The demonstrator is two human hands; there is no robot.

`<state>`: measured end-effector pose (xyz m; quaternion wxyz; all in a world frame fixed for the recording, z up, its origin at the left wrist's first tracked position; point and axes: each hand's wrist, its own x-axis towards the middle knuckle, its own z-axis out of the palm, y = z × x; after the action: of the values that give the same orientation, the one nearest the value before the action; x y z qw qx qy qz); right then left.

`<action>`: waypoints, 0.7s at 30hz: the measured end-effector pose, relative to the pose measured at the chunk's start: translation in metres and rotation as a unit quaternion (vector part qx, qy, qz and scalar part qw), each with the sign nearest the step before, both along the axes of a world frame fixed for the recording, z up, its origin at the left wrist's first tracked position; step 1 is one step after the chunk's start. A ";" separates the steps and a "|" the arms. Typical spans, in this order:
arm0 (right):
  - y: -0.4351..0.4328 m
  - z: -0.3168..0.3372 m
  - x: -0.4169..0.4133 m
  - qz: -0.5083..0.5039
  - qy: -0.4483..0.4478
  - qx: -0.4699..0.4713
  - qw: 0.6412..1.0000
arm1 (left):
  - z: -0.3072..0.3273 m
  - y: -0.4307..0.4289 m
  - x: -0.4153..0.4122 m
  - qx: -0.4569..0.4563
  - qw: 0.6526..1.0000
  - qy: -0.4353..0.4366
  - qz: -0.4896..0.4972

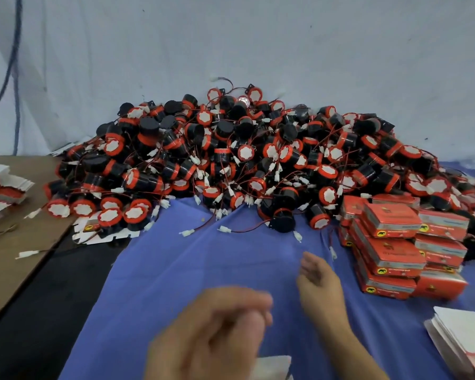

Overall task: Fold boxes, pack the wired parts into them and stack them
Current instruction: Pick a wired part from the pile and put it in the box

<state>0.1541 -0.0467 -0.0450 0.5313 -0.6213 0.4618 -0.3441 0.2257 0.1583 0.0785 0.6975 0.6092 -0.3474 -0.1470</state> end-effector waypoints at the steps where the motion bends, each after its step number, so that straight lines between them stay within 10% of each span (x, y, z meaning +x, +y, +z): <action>1: -0.014 0.001 0.015 0.002 0.023 -0.025 0.999 | -0.011 -0.018 0.013 0.001 0.999 0.033 -0.025; 10: -0.084 -0.028 0.084 -0.010 0.226 -0.199 0.954 | -0.109 -0.222 0.106 0.231 0.955 -0.073 -0.169; 21: -0.058 -0.015 0.074 0.126 0.050 -0.231 0.964 | -0.124 -0.222 0.110 0.142 0.988 -0.018 0.055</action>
<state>0.2277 -0.1044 -0.0596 0.3885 -0.7966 0.3142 -0.3402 0.3360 -0.0642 -0.0453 0.6044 0.7228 -0.3017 -0.1456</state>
